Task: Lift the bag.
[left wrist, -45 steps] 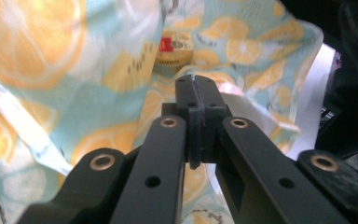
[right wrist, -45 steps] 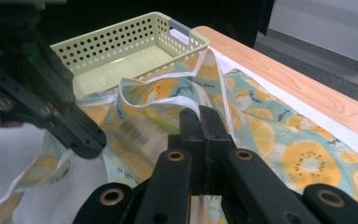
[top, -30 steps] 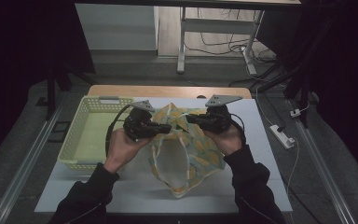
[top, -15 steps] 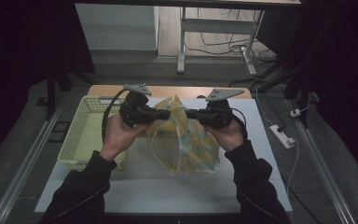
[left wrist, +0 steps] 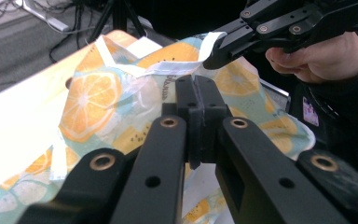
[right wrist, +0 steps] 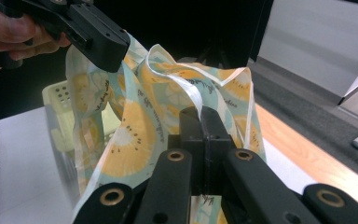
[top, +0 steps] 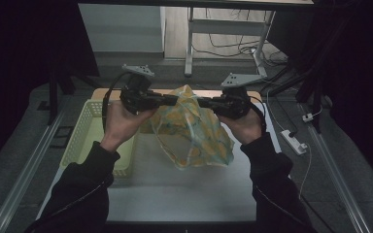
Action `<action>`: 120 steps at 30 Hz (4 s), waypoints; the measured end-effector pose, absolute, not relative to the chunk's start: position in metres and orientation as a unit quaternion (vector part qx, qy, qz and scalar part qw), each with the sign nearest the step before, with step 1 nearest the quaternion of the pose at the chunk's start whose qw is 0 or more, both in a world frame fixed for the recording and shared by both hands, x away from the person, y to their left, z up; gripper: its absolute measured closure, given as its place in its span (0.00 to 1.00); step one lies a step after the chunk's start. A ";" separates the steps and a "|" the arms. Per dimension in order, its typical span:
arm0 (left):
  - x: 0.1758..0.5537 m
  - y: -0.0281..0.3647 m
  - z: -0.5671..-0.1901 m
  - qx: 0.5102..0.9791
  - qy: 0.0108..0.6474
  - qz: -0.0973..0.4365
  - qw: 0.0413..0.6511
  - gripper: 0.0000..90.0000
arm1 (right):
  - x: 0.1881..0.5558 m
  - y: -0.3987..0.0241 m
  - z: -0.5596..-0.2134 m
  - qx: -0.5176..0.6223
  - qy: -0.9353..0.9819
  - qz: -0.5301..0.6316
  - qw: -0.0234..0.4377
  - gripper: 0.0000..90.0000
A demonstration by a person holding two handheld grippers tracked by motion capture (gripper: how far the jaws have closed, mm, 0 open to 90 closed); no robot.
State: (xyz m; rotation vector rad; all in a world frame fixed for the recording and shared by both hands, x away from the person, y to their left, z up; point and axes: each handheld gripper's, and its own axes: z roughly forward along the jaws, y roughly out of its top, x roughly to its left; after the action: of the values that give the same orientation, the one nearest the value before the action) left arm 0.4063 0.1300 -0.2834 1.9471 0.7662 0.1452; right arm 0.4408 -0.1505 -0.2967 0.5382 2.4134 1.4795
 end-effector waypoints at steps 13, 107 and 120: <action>0.418 0.134 -0.254 0.795 0.325 0.082 0.506 1.00 | 0.448 -0.155 -0.264 0.191 0.821 0.516 0.156 1.00; 0.419 0.161 -0.361 0.808 0.369 0.093 0.450 0.20 | 0.453 -0.134 -0.346 0.227 0.838 0.488 0.096 0.50; 0.393 0.179 -0.379 0.802 0.385 0.098 0.445 0.05 | 0.440 -0.149 -0.358 0.246 0.826 0.498 0.098 0.25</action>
State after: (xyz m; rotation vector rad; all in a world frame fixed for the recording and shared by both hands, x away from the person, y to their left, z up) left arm 0.3933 0.1791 -0.3792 1.9877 0.9546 0.2439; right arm 0.4395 -0.1492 -0.3579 0.7288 2.4443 1.4745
